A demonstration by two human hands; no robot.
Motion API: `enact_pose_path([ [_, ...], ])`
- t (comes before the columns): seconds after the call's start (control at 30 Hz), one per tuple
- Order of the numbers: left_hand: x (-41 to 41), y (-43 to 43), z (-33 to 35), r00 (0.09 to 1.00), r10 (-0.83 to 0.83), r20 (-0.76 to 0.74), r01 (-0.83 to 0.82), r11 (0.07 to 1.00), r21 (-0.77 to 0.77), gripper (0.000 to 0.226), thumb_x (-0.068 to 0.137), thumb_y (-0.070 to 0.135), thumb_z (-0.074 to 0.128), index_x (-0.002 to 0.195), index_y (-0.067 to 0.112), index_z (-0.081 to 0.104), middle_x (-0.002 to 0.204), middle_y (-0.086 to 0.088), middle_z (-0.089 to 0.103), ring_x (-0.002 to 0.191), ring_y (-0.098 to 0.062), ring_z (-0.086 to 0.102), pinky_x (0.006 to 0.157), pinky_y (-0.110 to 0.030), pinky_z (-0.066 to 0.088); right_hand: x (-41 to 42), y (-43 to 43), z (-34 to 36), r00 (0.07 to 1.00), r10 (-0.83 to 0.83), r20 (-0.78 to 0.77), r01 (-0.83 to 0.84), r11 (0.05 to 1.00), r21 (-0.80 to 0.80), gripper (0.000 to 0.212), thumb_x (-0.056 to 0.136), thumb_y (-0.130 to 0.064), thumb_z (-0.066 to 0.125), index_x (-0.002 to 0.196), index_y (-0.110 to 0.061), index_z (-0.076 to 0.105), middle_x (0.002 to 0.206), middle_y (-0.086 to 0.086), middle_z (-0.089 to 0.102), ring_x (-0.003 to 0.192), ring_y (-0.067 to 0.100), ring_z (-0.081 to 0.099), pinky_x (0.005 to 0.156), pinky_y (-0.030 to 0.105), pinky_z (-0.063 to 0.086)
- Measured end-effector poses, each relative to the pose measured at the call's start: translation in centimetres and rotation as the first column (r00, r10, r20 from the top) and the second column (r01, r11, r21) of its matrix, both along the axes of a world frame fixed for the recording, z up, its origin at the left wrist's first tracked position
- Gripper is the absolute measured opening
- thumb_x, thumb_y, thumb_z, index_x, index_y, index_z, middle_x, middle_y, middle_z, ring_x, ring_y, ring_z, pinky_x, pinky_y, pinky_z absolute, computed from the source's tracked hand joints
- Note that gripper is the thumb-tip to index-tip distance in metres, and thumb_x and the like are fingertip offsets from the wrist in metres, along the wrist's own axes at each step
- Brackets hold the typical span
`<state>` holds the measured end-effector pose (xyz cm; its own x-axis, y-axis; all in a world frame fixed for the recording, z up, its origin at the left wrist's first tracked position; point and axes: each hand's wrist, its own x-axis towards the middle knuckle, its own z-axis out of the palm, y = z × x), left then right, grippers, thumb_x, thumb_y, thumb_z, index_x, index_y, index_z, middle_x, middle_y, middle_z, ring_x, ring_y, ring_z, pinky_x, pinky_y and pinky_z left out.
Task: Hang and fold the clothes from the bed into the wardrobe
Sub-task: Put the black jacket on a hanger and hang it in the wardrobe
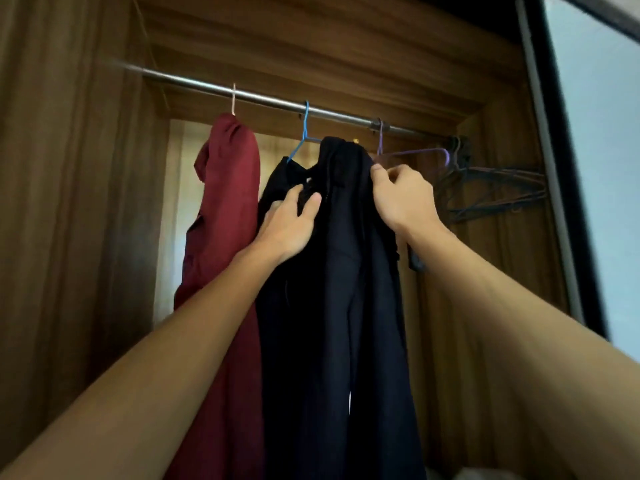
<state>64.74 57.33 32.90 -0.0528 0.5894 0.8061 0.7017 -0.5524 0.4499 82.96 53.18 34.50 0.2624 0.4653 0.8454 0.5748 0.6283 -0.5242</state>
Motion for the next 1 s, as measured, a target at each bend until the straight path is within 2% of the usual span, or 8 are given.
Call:
enact_pose_path([
  [0.13, 2.5, -5.0, -3.7, 0.995, -0.082, -0.06, 0.081, 0.996, -0.026, 0.058, 0.103, 0.055, 0.032, 0.155, 0.032, 0.027, 0.154, -0.008, 0.038, 0.141, -0.026, 0.037, 0.112, -0.034, 0.029, 3.1, -4.8, -5.1, 0.991, -0.125, 0.046, 0.129, 0.989, -0.077, 0.043, 0.102, -0.042, 0.041, 0.122, -0.008, 0.06, 0.122, 0.012, 0.065, 0.106, 0.027, 0.058, 0.08, 0.027, 0.036],
  [0.27, 6.2, -9.5, -7.3, 0.969, -0.223, -0.102, 0.22, 0.975, -0.04, 0.054, 0.103, 0.053, 0.035, 0.153, 0.032, 0.032, 0.155, -0.006, 0.035, 0.14, -0.024, 0.037, 0.108, -0.034, 0.032, 6.8, -10.4, -10.3, 0.955, -0.257, 0.145, 0.278, 0.948, -0.153, 0.042, 0.103, -0.039, 0.042, 0.128, -0.01, 0.058, 0.128, 0.01, 0.064, 0.117, 0.027, 0.058, 0.091, 0.03, 0.042],
  [0.33, 8.1, -11.6, -9.2, 0.965, -0.226, -0.131, 0.223, 0.974, -0.037, 0.054, 0.103, 0.051, 0.037, 0.151, 0.028, 0.036, 0.155, -0.006, 0.034, 0.141, -0.025, 0.036, 0.111, -0.039, 0.033, 8.7, -13.1, -12.6, 0.933, -0.288, 0.216, 0.332, 0.92, -0.208, 0.04, 0.102, -0.036, 0.045, 0.132, -0.011, 0.057, 0.129, 0.007, 0.063, 0.118, 0.025, 0.058, 0.093, 0.029, 0.043],
  [0.43, 11.1, -14.6, -12.9, 0.949, -0.222, -0.224, 0.223, 0.975, -0.019, 0.05, 0.102, 0.047, 0.043, 0.146, 0.023, 0.043, 0.151, -0.005, 0.039, 0.137, -0.024, 0.039, 0.106, -0.038, 0.039, 11.5, -16.6, -15.9, 0.897, -0.313, 0.312, 0.402, 0.871, -0.282, 0.039, 0.101, -0.029, 0.049, 0.135, -0.013, 0.056, 0.131, 0.005, 0.064, 0.119, 0.023, 0.06, 0.096, 0.028, 0.044],
  [0.6, 16.0, -18.4, -21.0, 0.866, -0.326, -0.378, 0.311, 0.945, -0.103, 0.049, 0.1, 0.045, 0.048, 0.144, 0.024, 0.044, 0.147, -0.003, 0.042, 0.13, -0.023, 0.045, 0.104, -0.038, 0.044, 16.3, -22.3, -22.0, 0.815, -0.364, 0.451, 0.538, 0.764, -0.356, 0.038, 0.098, -0.025, 0.055, 0.135, -0.016, 0.056, 0.13, 0.004, 0.062, 0.111, 0.018, 0.061, 0.089, 0.023, 0.044],
  [0.7, 19.2, -20.6, -25.0, 0.821, -0.428, -0.378, 0.381, 0.903, -0.196, 0.049, 0.1, 0.044, 0.048, 0.144, 0.023, 0.044, 0.145, -0.002, 0.045, 0.129, -0.024, 0.046, 0.103, -0.041, 0.045, 19.6, -26.2, -25.7, 0.778, -0.38, 0.5, 0.594, 0.704, -0.389, 0.037, 0.096, -0.024, 0.057, 0.132, -0.017, 0.059, 0.129, 0.005, 0.063, 0.109, 0.017, 0.062, 0.093, 0.024, 0.046],
  [0.8, 22.9, -23.3, -28.2, 0.766, -0.52, -0.377, 0.449, 0.853, -0.265, 0.046, 0.099, 0.04, 0.051, 0.14, 0.019, 0.049, 0.139, -0.004, 0.051, 0.127, -0.027, 0.049, 0.104, -0.043, 0.042, 22.5, -30.7, -28.9, 0.746, -0.408, 0.527, 0.64, 0.657, -0.398, 0.035, 0.095, -0.023, 0.059, 0.129, -0.017, 0.062, 0.127, 0.006, 0.065, 0.111, 0.022, 0.062, 0.1, 0.034, 0.049],
  [1.0, 31.0, -31.0, -31.4, 0.657, -0.663, -0.359, 0.564, 0.748, -0.349, 0.045, 0.098, 0.043, 0.052, 0.137, 0.022, 0.051, 0.133, -0.003, 0.057, 0.12, -0.025, 0.054, 0.098, -0.039, 0.047, 28.0, -41.5, -33.3, 0.67, -0.476, 0.57, 0.737, 0.519, -0.433, 0.038, 0.097, -0.025, 0.055, 0.134, -0.018, 0.057, 0.134, 0.003, 0.06, 0.112, 0.022, 0.062, 0.099, 0.038, 0.05],
])
